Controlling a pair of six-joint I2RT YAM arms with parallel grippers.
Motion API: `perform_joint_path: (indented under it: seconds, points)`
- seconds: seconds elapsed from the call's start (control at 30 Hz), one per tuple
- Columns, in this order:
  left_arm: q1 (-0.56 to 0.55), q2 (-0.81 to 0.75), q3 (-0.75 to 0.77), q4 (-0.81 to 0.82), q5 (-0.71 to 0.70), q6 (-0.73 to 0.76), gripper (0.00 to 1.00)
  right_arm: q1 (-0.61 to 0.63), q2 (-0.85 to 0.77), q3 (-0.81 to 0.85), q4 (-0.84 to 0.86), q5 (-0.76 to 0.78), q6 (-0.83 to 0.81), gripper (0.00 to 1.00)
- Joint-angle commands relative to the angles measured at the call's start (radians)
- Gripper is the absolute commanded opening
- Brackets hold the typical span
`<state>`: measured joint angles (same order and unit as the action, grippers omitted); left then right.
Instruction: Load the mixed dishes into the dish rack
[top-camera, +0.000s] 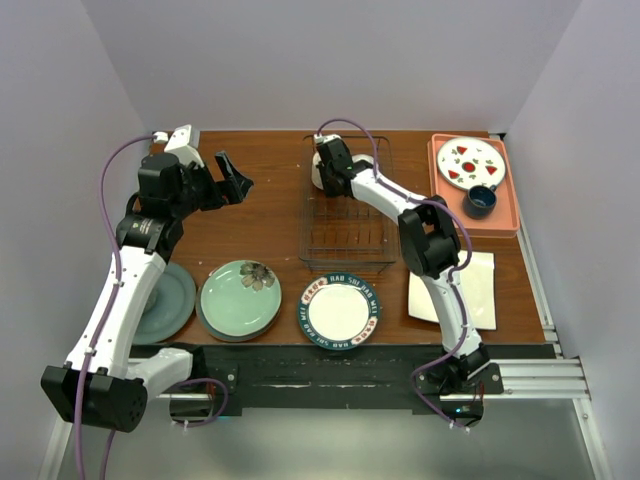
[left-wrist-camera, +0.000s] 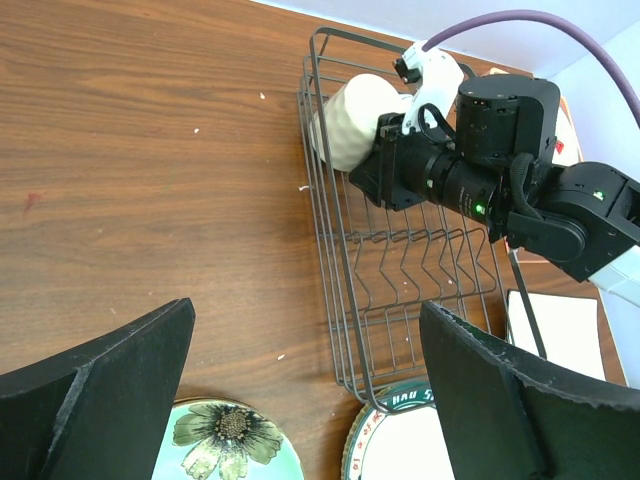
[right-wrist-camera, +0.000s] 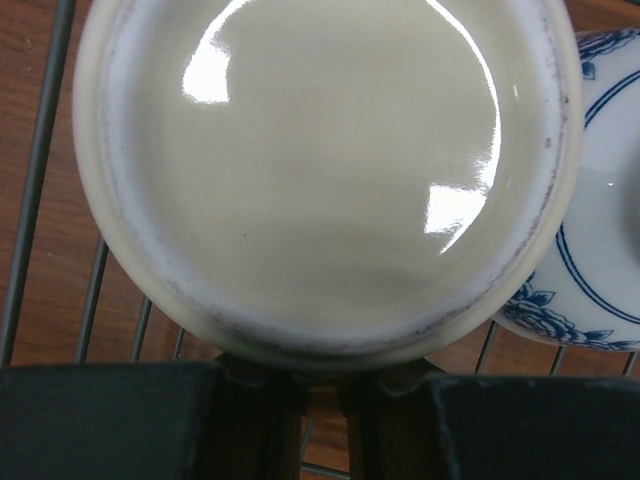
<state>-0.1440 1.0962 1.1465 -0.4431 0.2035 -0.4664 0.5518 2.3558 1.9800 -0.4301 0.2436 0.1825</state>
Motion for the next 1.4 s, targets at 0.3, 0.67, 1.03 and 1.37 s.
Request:
perform_joint_path:
  seconds: [0.3, 0.67, 1.03, 1.37]
  points:
    - [0.006, -0.007, -0.013, 0.011, -0.012, 0.012, 1.00, -0.007, -0.055, 0.042, 0.024, 0.005, 0.009, 0.55]
    - [0.006, -0.012, -0.013, 0.000, -0.033, 0.005, 1.00, -0.007, -0.231, -0.104, 0.011, -0.036, 0.052, 0.85]
    - [0.006, -0.035, -0.017, -0.032, -0.082, 0.023, 1.00, -0.007, -0.551, -0.360, -0.036, -0.092, 0.138, 0.99]
    - [0.007, -0.091, -0.073, -0.060, -0.073, 0.115, 1.00, -0.006, -1.117, -0.819, -0.151, -0.176, 0.282, 0.98]
